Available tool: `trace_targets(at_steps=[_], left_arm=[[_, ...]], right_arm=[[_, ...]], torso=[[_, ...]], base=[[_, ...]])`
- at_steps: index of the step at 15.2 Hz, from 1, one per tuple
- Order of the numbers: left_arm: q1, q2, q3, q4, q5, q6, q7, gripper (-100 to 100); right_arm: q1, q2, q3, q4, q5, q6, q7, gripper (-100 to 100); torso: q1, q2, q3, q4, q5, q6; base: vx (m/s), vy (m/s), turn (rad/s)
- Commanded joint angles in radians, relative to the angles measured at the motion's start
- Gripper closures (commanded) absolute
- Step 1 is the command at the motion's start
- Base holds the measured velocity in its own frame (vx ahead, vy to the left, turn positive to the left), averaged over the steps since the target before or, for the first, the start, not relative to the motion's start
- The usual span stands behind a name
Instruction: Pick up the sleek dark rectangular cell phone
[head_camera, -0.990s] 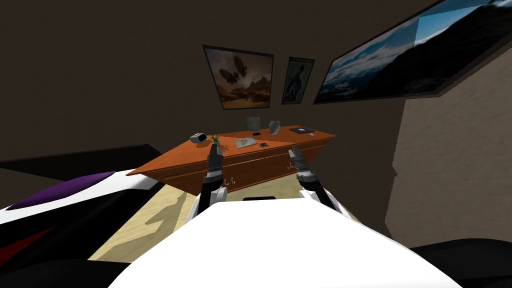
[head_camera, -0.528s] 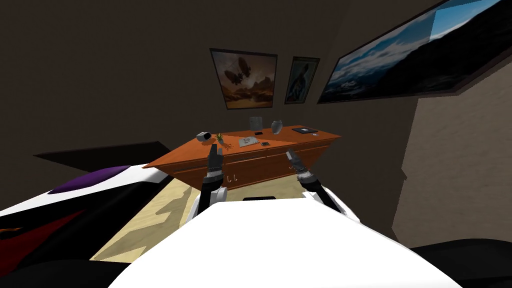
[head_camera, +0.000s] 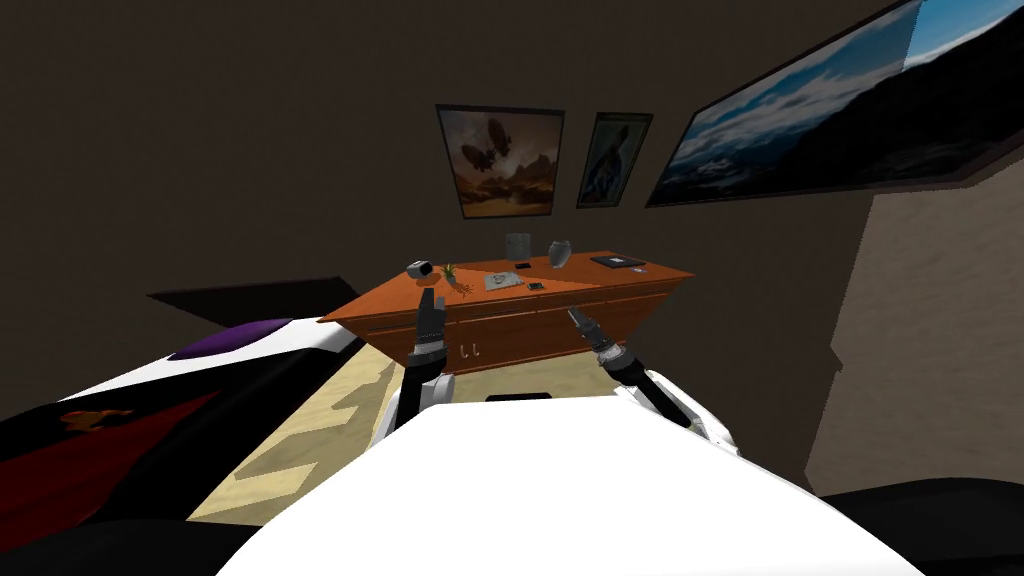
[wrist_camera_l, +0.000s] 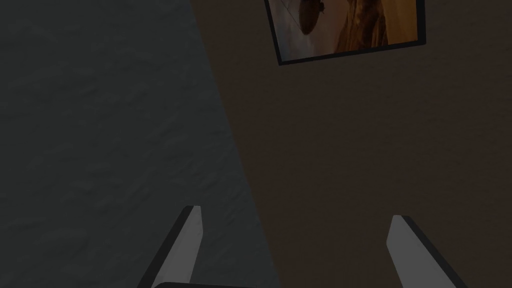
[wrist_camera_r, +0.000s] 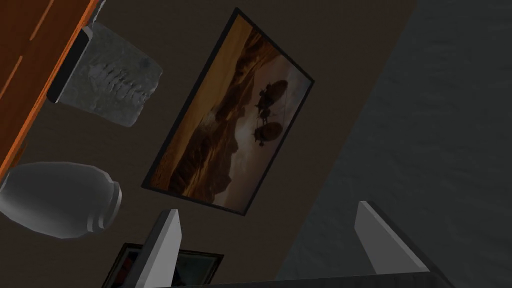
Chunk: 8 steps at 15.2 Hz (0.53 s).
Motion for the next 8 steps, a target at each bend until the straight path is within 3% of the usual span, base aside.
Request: trace_targets(at_steps=[1, 8], left_arm=[[0.0, 0.0, 0.0, 0.0, 0.0, 0.0, 0.0, 0], [0.0, 0.0, 0.0, 0.0, 0.0, 0.0, 0.0, 0]], right_arm=[[-0.005, -0.05, 0.014, 0.022, 0.009, -0.012, 0.002, -100], [-0.015, -0.198, 0.05, 0.075, 0.035, -0.041, 0.003, -100]], torso=[[0.0, 0.0, 0.0, 0.0, 0.0, 0.0], [0.0, 0.0, 0.0, 0.0, 0.0, 0.0]], base=[[-0.058, 0.016, 0.171], [-0.05, 0.016, 0.099]])
